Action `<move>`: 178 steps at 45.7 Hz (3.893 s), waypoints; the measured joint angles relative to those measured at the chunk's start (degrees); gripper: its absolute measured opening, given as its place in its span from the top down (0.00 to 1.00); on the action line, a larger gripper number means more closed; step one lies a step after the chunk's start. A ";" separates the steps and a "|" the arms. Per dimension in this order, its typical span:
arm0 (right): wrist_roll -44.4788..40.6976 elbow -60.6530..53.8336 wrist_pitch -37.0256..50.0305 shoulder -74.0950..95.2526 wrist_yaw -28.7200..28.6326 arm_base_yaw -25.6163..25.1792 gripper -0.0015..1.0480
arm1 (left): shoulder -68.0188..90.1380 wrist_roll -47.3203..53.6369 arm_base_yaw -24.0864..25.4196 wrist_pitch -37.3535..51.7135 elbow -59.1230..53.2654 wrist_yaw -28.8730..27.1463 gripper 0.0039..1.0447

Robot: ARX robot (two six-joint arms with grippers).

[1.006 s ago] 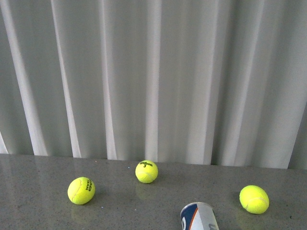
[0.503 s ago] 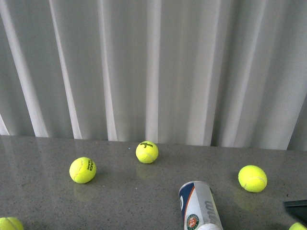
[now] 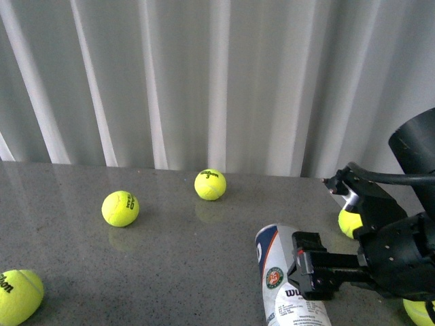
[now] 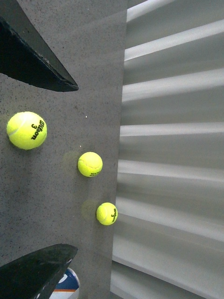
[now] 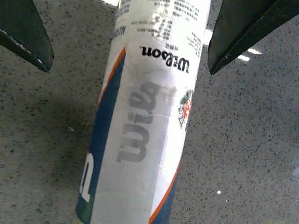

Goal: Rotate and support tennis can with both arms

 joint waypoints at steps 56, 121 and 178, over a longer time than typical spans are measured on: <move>-91.30 12.00 -4.44 8.46 -6.12 1.33 0.81 | 0.00 0.00 0.00 0.00 0.00 0.00 0.06; -78.09 14.97 1.18 11.15 -12.98 4.70 0.07 | 0.00 0.00 0.00 0.00 0.00 0.00 0.06; -10.58 -36.26 52.43 -38.38 17.25 -9.73 0.97 | -0.07 0.00 0.00 0.00 0.00 -0.04 0.06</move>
